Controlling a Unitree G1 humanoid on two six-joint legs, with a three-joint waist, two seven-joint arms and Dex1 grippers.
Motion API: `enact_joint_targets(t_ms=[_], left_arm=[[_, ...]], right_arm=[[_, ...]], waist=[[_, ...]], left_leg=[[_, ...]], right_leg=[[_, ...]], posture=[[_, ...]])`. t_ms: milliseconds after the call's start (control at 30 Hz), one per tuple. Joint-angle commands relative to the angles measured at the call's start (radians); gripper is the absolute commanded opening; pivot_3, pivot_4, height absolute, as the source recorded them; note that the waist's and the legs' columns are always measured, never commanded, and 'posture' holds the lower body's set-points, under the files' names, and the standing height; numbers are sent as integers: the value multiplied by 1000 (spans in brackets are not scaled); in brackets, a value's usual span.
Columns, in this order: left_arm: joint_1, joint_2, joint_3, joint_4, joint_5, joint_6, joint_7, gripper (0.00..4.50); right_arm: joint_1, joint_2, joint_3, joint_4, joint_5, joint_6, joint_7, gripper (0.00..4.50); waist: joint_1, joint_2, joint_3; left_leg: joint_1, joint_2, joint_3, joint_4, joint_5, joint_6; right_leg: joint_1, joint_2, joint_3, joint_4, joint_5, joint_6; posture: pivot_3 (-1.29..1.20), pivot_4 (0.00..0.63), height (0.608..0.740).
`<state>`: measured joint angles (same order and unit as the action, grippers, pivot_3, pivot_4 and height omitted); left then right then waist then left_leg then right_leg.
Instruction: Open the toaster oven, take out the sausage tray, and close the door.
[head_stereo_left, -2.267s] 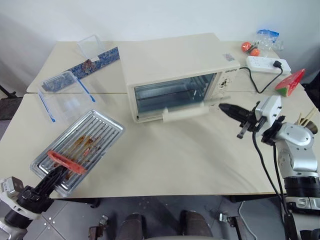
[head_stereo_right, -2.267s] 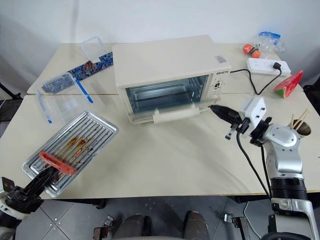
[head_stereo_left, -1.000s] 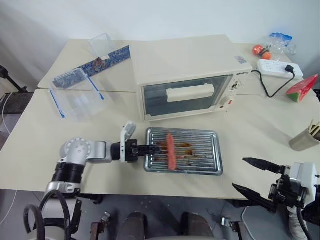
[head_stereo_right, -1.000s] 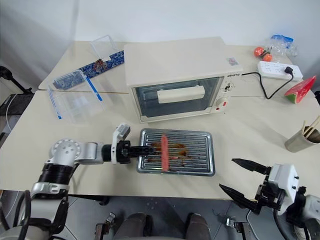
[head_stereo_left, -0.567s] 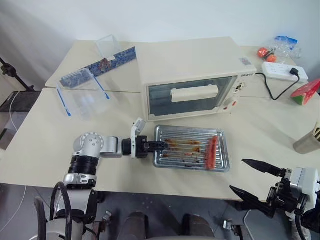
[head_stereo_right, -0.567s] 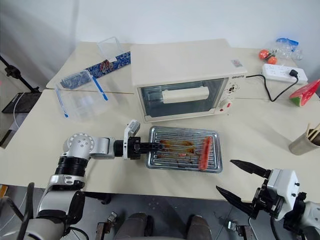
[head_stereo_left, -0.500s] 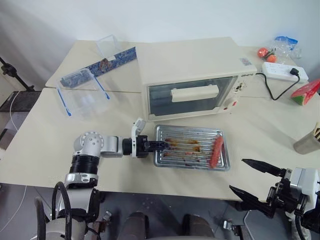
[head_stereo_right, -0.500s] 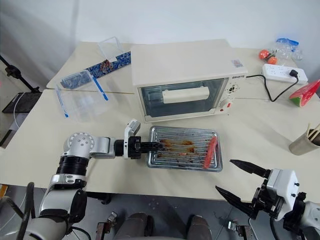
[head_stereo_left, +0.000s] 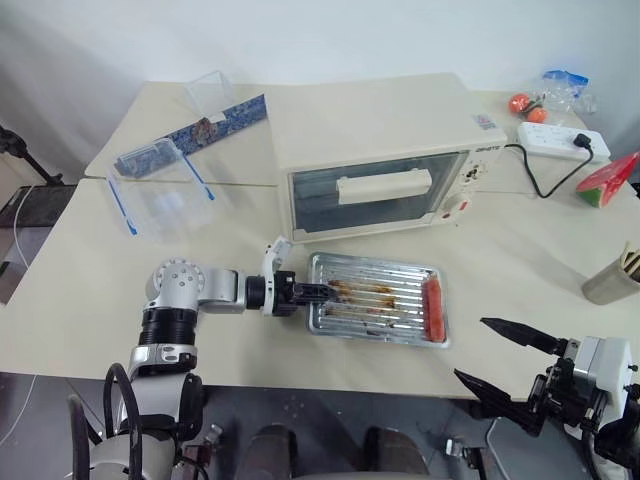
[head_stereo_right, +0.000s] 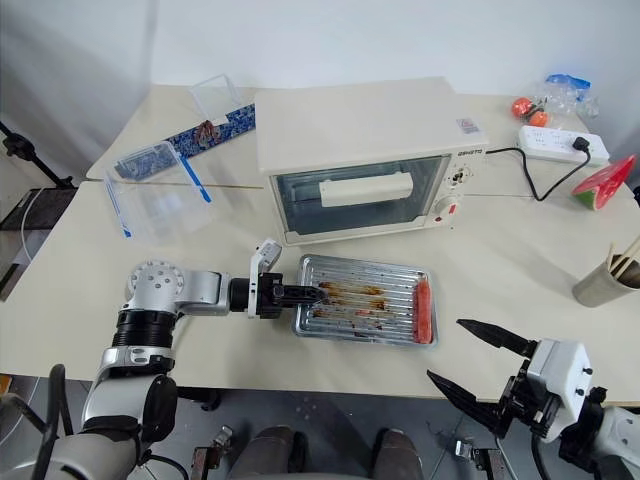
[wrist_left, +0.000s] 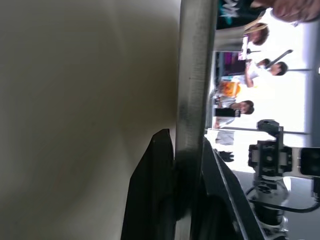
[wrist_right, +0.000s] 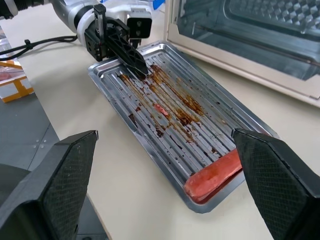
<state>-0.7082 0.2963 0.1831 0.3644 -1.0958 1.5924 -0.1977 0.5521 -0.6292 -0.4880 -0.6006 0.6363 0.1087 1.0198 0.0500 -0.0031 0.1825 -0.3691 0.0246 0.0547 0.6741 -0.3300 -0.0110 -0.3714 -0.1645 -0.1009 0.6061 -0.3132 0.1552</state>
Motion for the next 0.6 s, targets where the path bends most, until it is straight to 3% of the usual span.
enact_joint_targets(t_ms=[33,200,367,500,600], left_arm=[[58,3,-4,-53,-99,22,61,1553],[128,44,84,-174,-167,22,110,2987],[246,208,109,-366,-131,-73,-109,4412],[363,400,130,-422,-16,-331,-434,4474],[517,575,63,-440,248,-772,-820,4474]], right_arm=[[4,3,-9,-28,5,-18,-2,4500],[-19,-6,1,-9,2,-15,2,4500],[-52,-20,16,24,-4,-20,33,4500],[-124,-43,32,93,1,-24,80,4500],[-188,-77,44,163,9,-19,135,4500]], waist=[[-2,0,0],[-10,-1,1],[-32,-1,0],[-35,-1,1],[-33,-1,1]], left_leg=[[0,0,0,0,0,0],[-1,1,0,0,0,0],[-1,1,1,-1,0,-1],[0,2,3,-4,0,-2],[0,2,4,-5,0,-2]], right_leg=[[0,0,0,0,0,0],[-1,0,0,0,0,0],[-3,0,0,1,0,0],[-4,1,1,0,-1,-1],[-5,1,1,-3,-1,-2]], posture=[[0,150,740],[0,150,740],[0,150,740],[0,150,740],[0,150,740]])
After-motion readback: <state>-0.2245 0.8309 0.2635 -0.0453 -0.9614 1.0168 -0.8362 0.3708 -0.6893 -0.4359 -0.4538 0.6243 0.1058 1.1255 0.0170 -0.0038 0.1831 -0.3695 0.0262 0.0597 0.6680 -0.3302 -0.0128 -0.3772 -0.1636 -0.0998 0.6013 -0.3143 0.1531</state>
